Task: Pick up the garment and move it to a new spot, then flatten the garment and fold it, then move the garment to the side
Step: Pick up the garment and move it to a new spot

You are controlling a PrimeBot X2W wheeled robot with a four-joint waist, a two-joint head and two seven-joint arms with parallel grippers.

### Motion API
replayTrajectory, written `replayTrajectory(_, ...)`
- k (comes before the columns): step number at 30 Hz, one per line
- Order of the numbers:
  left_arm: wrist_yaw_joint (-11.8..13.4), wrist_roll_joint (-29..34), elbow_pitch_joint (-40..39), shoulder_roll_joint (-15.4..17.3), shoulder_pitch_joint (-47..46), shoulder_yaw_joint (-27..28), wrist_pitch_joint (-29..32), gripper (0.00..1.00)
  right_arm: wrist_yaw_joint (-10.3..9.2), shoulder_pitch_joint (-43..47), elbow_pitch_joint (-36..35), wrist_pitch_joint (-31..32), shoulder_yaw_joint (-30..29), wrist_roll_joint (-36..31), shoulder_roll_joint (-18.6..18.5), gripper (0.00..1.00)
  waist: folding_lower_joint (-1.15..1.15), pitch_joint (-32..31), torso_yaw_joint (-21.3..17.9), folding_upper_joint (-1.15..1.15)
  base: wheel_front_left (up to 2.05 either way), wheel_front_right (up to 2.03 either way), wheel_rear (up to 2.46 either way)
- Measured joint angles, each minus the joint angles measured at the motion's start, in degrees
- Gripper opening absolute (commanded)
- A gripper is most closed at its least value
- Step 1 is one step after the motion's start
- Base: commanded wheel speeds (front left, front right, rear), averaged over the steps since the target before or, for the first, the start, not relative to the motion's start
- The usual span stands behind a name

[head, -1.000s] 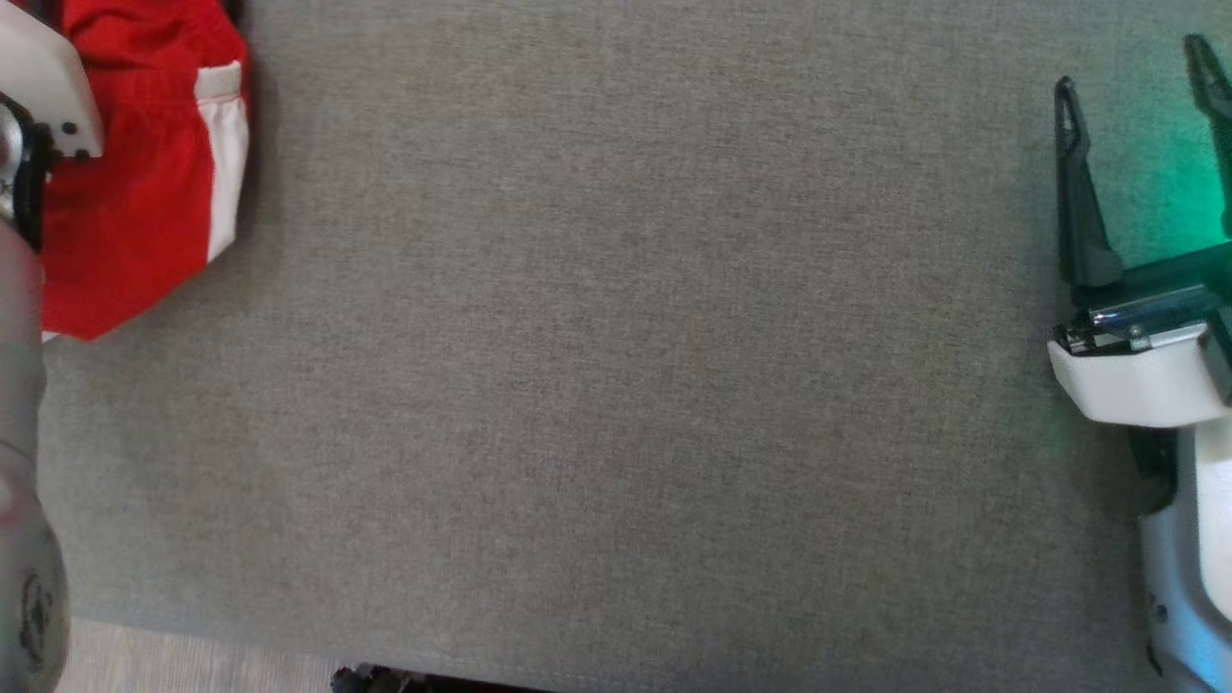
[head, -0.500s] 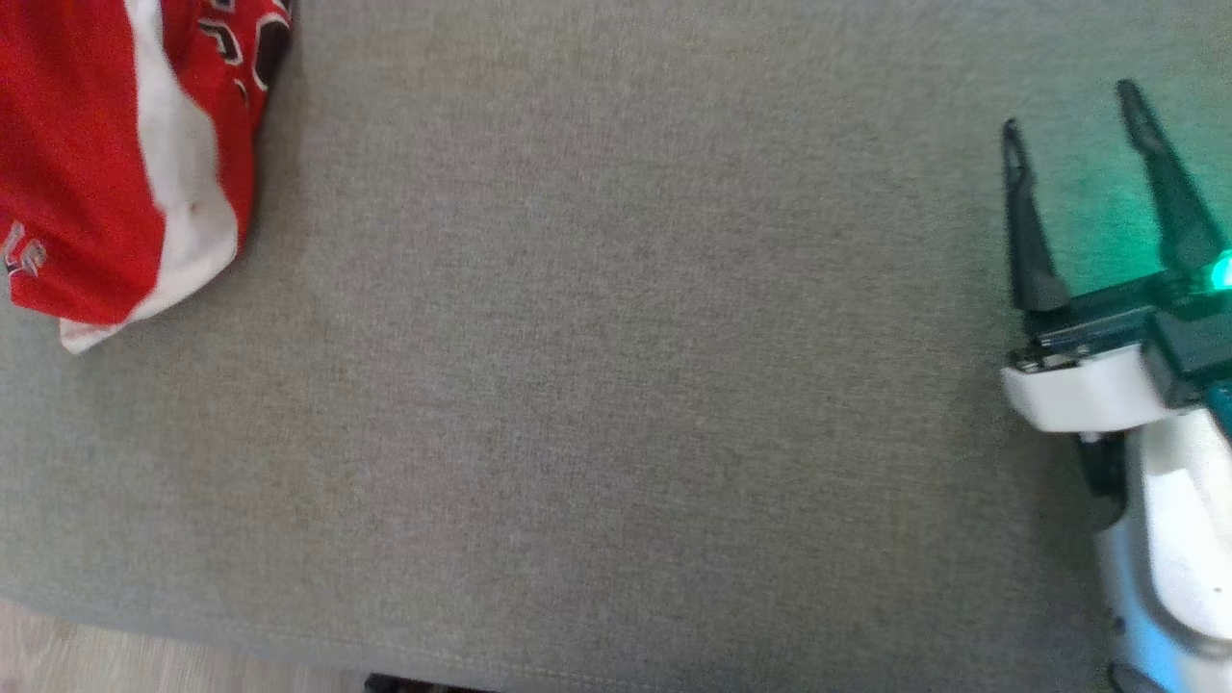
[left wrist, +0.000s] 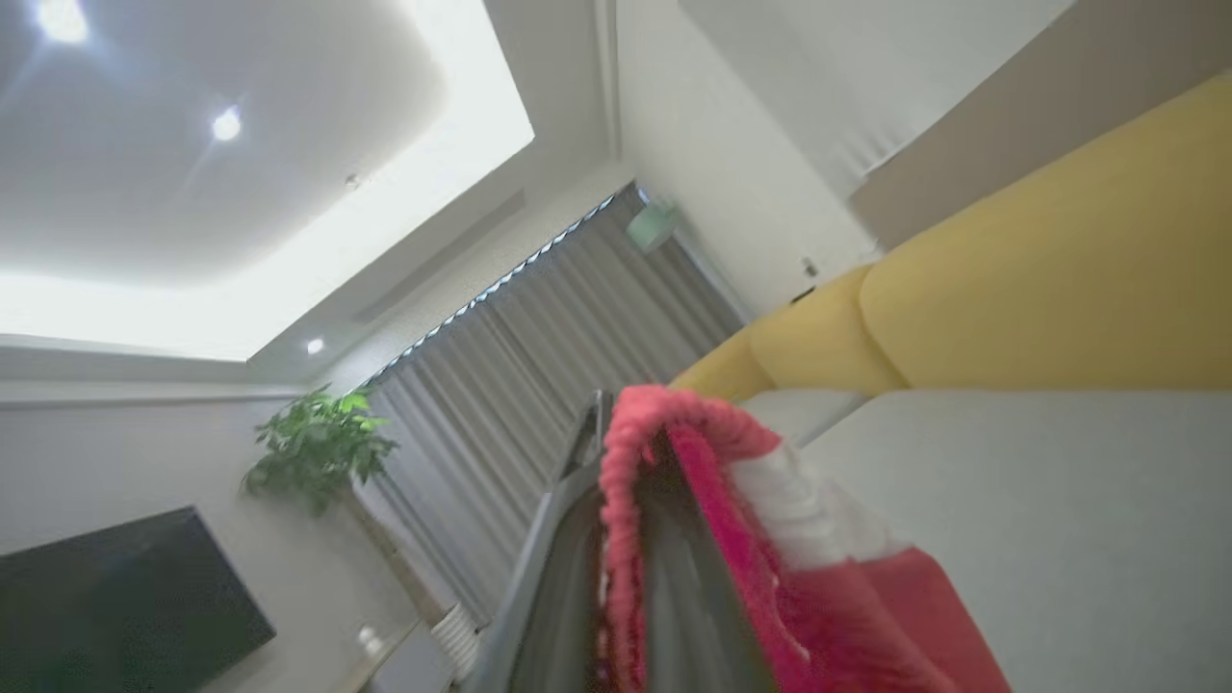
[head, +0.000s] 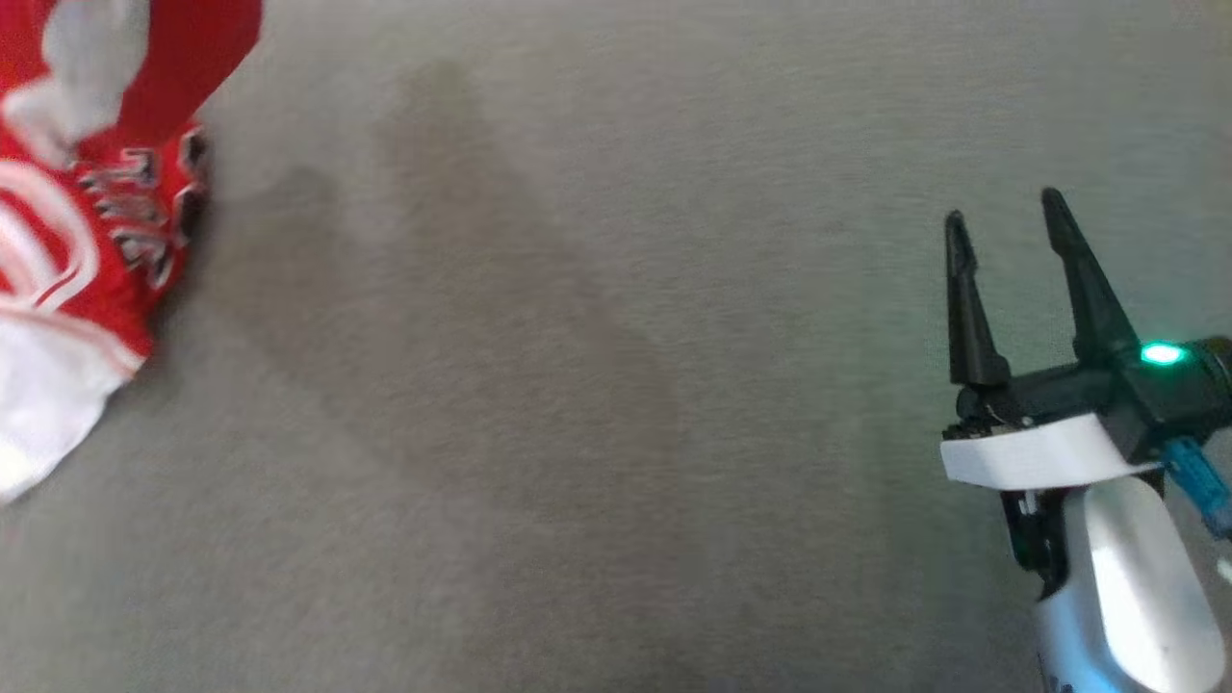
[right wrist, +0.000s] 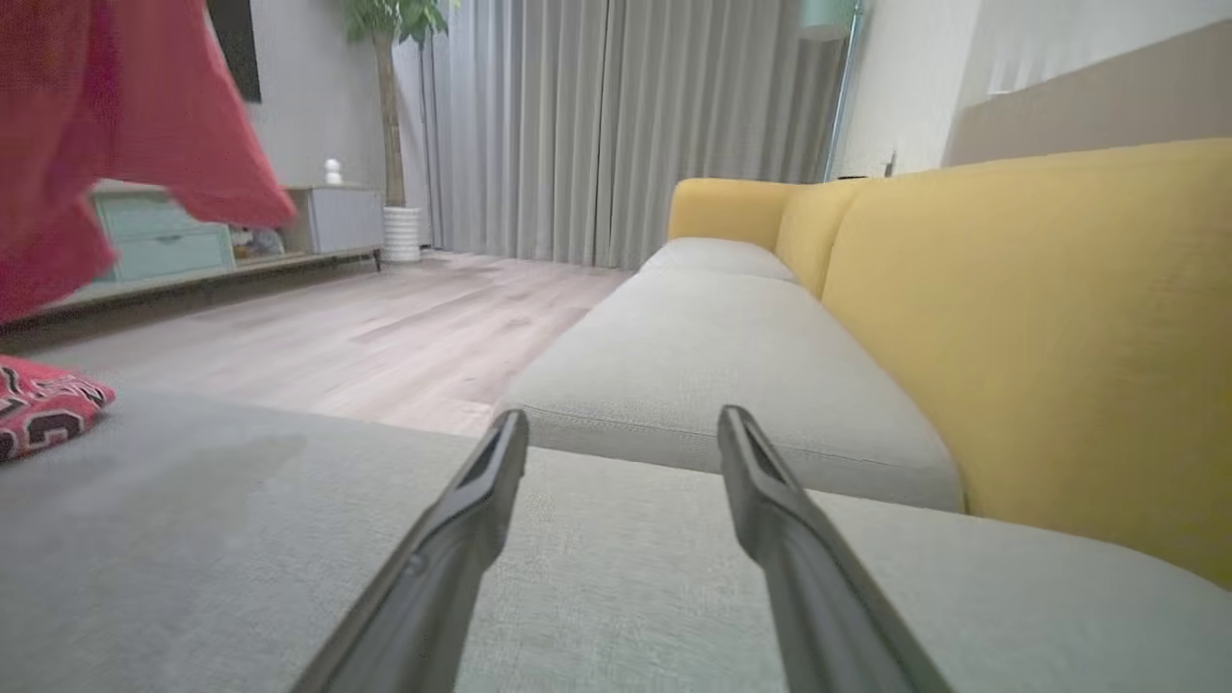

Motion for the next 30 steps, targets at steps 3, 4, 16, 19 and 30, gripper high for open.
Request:
replayTrajectory(3,-0.1,-1.5,-4.4,-1.0,-1.1,-3.0,3.4,0.0,0.0,0.8,0.0,0.0,-0.5,4.0,0.1,1.0,0.0,-1.7,-3.9,0.0,0.0,0.0,0.0)
replayTrajectory(4,-0.4,-2.3,-5.4,-1.4,-1.5,-3.9,4.4,0.0,0.0,0.7,-0.1,0.0,-0.5,4.8,0.1,1.0,0.0,-2.2,-5.2,0.0,0.0,0.0,0.0)
replayTrajectory(16,-0.5,-12.3,-6.4,-10.3,-2.6,-17.1,6.1,0.0,0.0,0.5,-1.8,0.0,1.3,12.1,0.3,1.0,0.01,-3.2,-19.6,0.0,0.0,0.0,0.0)
replayTrajectory(19,-0.5,-17.8,-1.6,-11.7,2.0,-15.8,3.6,0.0,0.0,0.2,-2.1,0.0,2.3,13.3,0.4,1.0,0.02,-1.5,-21.8,0.0,0.0,0.0,0.0)
replayTrajectory(30,1.7,-33.6,15.3,-7.7,38.5,-3.3,-9.2,1.0,0.0,0.3,-2.4,0.0,2.3,11.6,0.6,1.0,0.03,2.1,-19.4,0.0,0.0,0.0,0.0)
